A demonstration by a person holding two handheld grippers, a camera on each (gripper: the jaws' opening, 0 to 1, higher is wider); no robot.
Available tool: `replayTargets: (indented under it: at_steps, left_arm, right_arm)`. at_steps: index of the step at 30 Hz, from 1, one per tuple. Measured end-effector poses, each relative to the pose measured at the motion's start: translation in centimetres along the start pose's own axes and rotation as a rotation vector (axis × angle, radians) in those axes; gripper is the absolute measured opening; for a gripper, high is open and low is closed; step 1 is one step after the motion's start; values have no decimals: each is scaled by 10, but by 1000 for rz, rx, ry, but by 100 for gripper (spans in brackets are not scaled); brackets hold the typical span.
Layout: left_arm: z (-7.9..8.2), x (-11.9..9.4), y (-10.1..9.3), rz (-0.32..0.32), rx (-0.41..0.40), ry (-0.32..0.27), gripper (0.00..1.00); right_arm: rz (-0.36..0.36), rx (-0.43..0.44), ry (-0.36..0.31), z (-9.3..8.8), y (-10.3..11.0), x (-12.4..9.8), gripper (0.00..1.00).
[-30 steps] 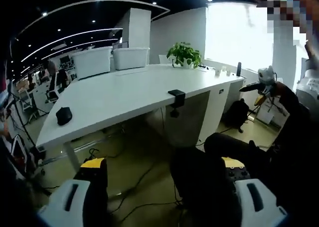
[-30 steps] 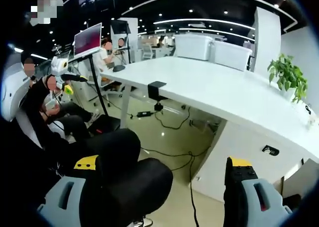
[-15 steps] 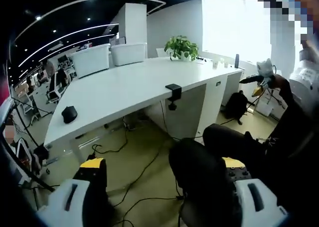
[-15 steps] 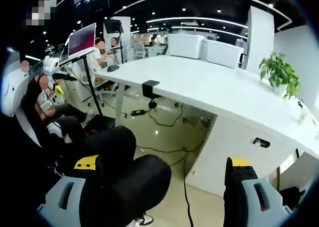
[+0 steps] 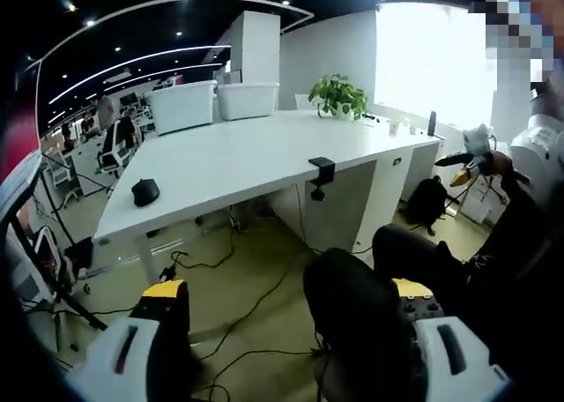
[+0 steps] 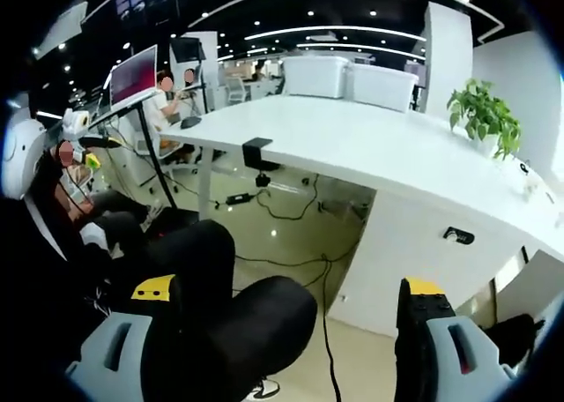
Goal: Clamp the fixed fixture on the desktop, loosen the retaining clip, secure it to the edge of the desk, and tighten the retaining clip.
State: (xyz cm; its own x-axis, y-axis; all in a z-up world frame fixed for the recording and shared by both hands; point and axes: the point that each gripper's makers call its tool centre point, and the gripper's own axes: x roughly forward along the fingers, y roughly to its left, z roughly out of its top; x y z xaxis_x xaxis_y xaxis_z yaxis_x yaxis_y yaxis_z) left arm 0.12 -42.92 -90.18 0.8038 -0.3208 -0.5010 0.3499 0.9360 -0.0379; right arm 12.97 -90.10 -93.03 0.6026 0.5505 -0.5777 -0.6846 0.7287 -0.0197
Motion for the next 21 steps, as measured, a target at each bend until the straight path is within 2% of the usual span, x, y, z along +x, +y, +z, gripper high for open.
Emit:
replayTargets:
  at_steps: [4,7,9,15,21]
  left_arm:
    - [-1,2,-1,-3,8,4,92]
    - [4,3,-5,-18,12,-6,92]
    - [6,5,-6,-22,17,-10,92]
    - [3,13,-8,-32,43,16,92]
    - [7,15,-7,-30,48,10,92]
  right_arm:
    - [7,-3,-23,3,5,-1,94]
    - [6,19,-43,7,5,-2,96]
    - [13,34,-37,5,7,-2,97]
    - [1,6,-4,-5,7,-1,97]
    - [1,8,-30,-1,5,1,94]
